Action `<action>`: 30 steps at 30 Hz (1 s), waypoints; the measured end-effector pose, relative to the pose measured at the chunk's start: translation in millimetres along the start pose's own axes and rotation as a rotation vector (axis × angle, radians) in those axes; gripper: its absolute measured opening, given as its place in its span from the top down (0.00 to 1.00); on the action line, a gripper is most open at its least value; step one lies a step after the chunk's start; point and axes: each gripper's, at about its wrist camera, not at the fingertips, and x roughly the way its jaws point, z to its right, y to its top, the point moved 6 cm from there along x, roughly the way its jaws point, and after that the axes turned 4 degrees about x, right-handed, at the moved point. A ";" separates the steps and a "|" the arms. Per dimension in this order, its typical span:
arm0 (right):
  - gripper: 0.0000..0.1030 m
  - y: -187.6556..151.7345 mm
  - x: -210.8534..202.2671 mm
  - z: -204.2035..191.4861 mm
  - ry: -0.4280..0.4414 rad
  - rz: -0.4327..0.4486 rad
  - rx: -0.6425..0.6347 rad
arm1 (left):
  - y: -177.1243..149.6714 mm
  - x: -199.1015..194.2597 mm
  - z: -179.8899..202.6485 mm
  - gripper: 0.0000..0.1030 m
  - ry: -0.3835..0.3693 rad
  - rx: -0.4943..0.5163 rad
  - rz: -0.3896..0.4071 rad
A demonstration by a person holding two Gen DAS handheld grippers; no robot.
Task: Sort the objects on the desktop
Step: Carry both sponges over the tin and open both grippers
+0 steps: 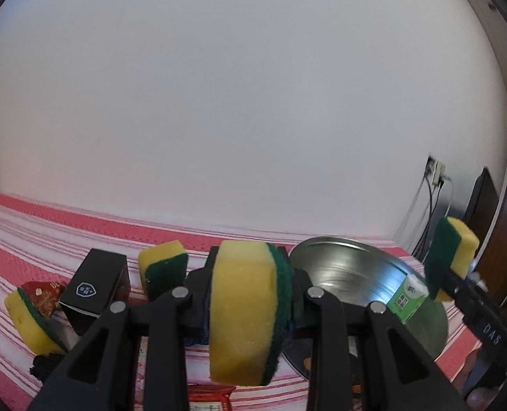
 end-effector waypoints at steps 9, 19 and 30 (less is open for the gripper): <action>0.46 7.6 11.8 35.1 -0.068 0.005 0.012 | 9.4 7.2 50.3 0.71 -0.067 0.044 -0.012; 0.46 15.8 14.8 79.0 -0.134 -0.004 0.060 | 9.1 41.5 117.0 0.71 -0.113 0.096 -0.072; 0.46 19.7 38.7 105.0 -0.173 -0.032 0.069 | -9.4 73.3 158.6 0.71 -0.100 0.142 -0.163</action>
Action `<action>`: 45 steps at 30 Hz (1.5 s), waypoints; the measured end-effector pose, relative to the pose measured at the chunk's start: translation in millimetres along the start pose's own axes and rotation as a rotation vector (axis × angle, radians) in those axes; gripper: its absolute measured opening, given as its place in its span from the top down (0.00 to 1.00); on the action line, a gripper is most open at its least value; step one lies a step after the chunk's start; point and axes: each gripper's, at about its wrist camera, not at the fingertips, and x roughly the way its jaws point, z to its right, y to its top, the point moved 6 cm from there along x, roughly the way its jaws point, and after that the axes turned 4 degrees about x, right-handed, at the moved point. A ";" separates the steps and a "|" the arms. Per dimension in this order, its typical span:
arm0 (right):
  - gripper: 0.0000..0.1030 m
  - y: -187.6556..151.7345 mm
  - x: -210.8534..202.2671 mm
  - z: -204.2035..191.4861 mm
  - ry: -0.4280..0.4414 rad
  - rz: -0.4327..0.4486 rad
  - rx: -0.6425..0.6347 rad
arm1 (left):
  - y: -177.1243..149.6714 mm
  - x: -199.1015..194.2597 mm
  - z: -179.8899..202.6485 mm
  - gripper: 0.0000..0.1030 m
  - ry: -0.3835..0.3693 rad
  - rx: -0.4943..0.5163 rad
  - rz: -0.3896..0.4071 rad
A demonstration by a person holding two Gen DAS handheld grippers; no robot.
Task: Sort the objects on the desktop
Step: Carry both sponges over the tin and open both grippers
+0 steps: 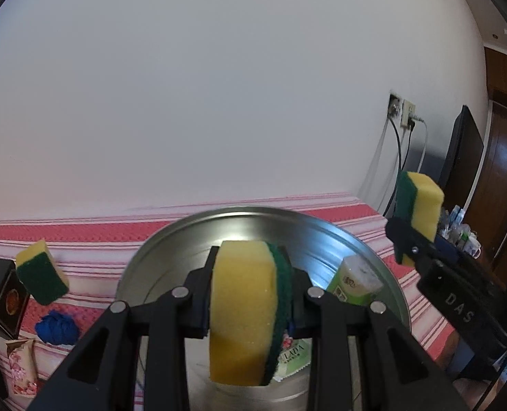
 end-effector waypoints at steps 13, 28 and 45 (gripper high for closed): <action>0.46 -12.4 27.1 1.9 -0.023 -0.083 -0.047 | -12.6 17.7 5.9 0.71 0.033 0.006 -0.073; 0.46 -20.0 33.8 -2.1 -0.039 -0.108 -0.061 | -23.2 27.7 12.5 0.71 0.033 0.014 -0.104; 0.18 -7.6 12.1 -0.9 -0.039 0.028 0.024 | -19.8 10.0 -13.2 0.01 0.155 -0.085 -0.007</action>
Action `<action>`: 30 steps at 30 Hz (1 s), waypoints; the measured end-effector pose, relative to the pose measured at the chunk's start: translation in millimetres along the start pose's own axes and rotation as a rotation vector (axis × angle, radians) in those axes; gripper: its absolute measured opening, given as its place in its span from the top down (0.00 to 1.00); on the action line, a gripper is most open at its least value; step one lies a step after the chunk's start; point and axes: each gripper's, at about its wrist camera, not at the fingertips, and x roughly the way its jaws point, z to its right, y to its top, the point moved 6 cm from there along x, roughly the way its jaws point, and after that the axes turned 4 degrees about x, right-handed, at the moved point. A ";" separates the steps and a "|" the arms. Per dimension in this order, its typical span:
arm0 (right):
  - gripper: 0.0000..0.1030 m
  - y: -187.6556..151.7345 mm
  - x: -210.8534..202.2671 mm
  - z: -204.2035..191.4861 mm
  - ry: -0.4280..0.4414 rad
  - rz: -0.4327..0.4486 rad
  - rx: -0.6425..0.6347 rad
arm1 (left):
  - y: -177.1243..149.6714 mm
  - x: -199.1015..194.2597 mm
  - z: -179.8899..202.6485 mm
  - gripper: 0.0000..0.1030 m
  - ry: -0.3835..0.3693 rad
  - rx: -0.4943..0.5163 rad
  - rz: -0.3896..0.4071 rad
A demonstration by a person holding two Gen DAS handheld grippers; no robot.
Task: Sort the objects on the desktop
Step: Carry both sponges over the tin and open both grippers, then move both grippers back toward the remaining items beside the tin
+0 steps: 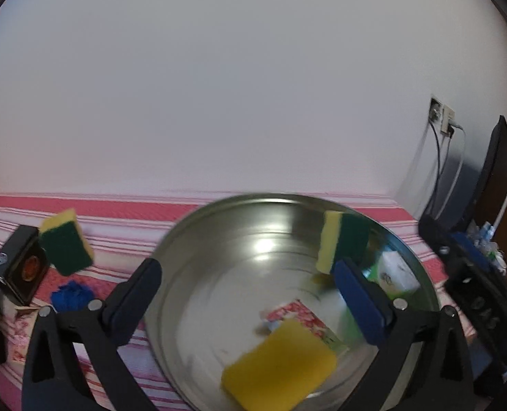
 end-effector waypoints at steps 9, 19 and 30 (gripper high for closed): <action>0.13 5.6 -13.1 4.3 -0.029 0.095 0.037 | 0.7 -4.1 -8.2 0.01 0.040 0.029 0.025; 0.13 4.1 -25.2 -4.2 -0.026 0.115 0.034 | -3.5 -7.2 -13.8 0.01 0.115 0.067 0.045; 0.13 -4.4 -40.5 -27.9 -0.027 0.129 -0.035 | -11.6 -12.8 -27.4 0.01 0.126 0.050 0.027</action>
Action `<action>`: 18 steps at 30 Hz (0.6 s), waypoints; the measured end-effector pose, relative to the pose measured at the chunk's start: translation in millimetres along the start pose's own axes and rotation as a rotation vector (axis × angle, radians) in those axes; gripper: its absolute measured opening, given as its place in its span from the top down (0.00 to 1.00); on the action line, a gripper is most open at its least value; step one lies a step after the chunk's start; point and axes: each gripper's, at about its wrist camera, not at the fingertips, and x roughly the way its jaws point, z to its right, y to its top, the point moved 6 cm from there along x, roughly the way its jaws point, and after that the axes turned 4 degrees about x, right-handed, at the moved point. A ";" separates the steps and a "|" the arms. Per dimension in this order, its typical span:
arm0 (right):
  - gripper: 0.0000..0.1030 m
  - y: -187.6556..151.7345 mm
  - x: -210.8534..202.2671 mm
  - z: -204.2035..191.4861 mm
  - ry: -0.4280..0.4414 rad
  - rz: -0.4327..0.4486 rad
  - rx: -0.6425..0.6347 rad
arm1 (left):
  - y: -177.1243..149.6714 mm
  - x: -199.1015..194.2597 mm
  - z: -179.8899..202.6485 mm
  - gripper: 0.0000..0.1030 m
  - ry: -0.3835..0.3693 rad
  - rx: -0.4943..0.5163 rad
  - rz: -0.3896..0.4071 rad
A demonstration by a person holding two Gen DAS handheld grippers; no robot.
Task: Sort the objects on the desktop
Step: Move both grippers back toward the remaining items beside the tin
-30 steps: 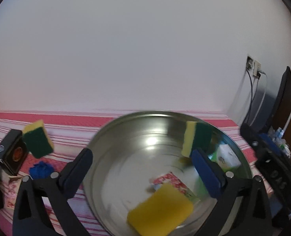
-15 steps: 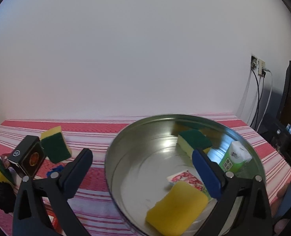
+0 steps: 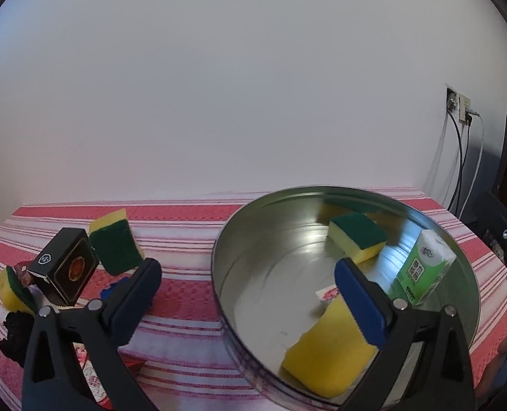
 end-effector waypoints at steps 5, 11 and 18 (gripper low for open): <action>0.13 3.3 -6.9 2.9 -0.008 0.032 0.022 | -3.0 -2.0 -6.7 0.01 -0.010 -0.006 -0.003; 0.13 1.7 -13.3 -3.5 0.005 0.038 0.033 | -10.4 -5.3 -22.5 0.01 -0.005 -0.017 -0.012; 0.13 -5.8 -22.6 -19.3 0.022 0.029 0.031 | -16.9 -12.7 -46.9 0.01 -0.012 -0.070 -0.017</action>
